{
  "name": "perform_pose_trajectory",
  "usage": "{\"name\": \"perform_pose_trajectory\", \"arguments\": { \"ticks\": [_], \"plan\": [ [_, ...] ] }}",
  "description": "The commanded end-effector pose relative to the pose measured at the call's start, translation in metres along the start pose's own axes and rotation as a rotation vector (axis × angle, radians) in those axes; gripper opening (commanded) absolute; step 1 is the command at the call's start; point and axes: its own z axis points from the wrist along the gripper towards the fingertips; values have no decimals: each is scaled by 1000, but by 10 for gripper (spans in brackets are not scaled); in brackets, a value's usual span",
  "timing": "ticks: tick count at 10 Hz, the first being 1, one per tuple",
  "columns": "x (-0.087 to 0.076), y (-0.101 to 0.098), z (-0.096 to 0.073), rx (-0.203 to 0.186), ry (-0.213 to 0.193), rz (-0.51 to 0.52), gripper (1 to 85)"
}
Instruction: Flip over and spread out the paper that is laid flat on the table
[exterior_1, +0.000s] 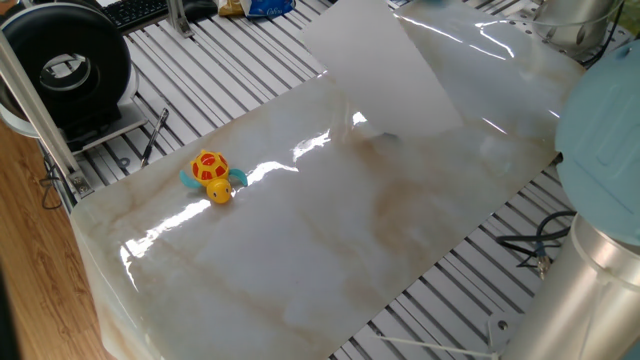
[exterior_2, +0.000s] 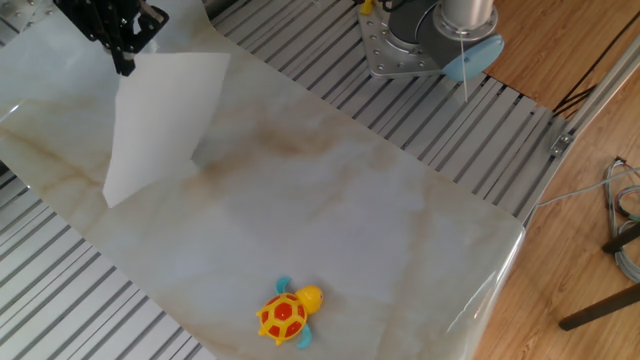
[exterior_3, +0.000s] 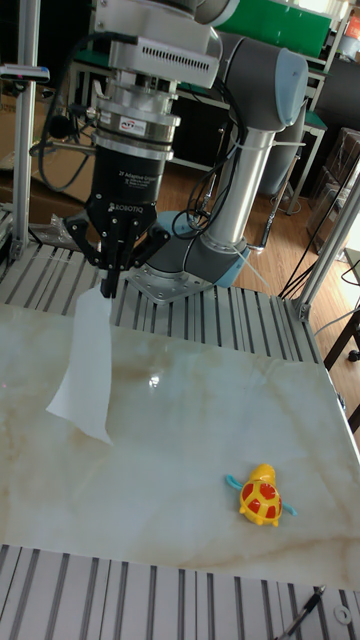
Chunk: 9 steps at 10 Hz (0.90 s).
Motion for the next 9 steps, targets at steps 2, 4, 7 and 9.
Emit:
{"name": "perform_pose_trajectory", "arguments": {
  "ticks": [2, 4, 7, 9],
  "plan": [
    [-6, 10, 1, -36, -23, -8, 600],
    [-7, 12, 2, -43, -26, -22, 650],
    [-8, 15, 2, -53, -29, -38, 793],
    [-8, 15, 2, -53, -29, -49, 827]
  ]
}}
